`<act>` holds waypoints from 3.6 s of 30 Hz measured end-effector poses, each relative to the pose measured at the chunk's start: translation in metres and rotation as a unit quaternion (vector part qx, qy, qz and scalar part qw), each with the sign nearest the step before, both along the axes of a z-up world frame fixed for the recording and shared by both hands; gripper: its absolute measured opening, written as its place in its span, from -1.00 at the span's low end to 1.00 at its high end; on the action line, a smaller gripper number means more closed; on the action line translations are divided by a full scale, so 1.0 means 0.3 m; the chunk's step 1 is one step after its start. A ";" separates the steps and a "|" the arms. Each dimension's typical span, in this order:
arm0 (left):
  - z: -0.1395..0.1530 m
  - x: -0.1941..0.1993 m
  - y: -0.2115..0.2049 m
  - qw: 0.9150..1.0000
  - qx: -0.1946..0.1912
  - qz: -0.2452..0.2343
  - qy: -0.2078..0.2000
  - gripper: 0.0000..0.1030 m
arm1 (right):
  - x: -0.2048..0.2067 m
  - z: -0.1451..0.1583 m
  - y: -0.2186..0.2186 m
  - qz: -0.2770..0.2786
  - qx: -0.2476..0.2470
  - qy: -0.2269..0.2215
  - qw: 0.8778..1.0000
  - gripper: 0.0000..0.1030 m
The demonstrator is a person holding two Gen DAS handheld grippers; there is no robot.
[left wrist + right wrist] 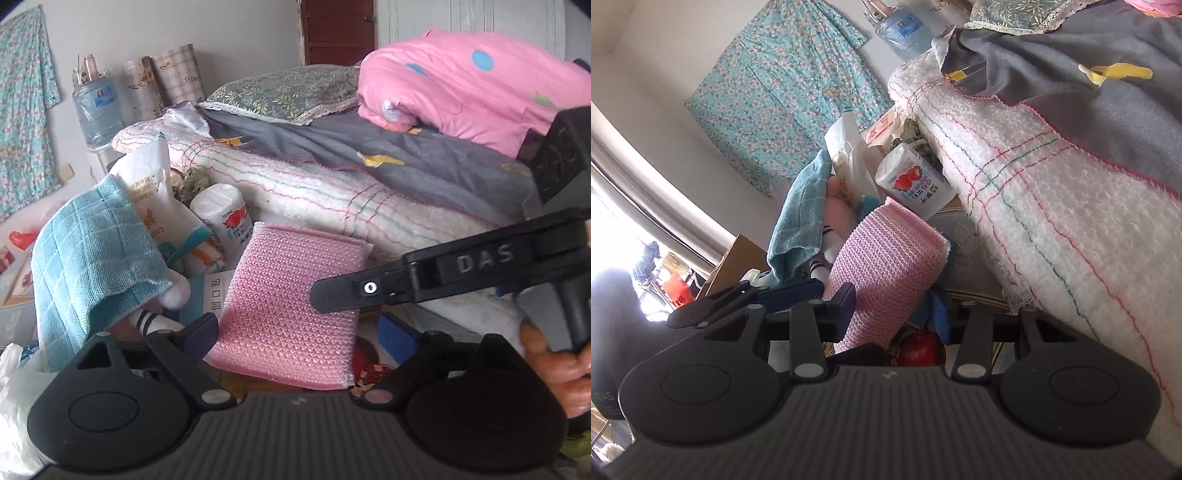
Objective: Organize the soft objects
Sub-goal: 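Lift the pink pad with the right gripper and carry it to the box, then lower the pink pad into the box and open the right gripper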
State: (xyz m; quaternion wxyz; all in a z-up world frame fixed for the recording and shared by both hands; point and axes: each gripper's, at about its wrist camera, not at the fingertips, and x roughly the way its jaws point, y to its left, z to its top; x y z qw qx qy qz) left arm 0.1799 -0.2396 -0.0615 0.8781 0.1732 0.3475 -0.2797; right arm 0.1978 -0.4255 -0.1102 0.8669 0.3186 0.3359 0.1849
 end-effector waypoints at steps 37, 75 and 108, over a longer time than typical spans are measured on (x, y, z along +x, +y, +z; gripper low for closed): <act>0.008 0.021 0.053 0.996 -0.064 0.027 0.051 0.66 | -0.020 0.032 0.015 -0.018 0.008 -0.008 1.000 -0.21; 0.518 -0.289 0.832 0.959 -0.073 0.260 -0.084 0.65 | 0.000 0.710 1.004 0.303 -0.018 -0.083 0.949 -0.17; 0.099 0.368 1.289 0.925 0.012 0.333 0.184 0.63 | 0.594 0.581 1.367 0.322 -0.128 -0.035 0.937 -0.13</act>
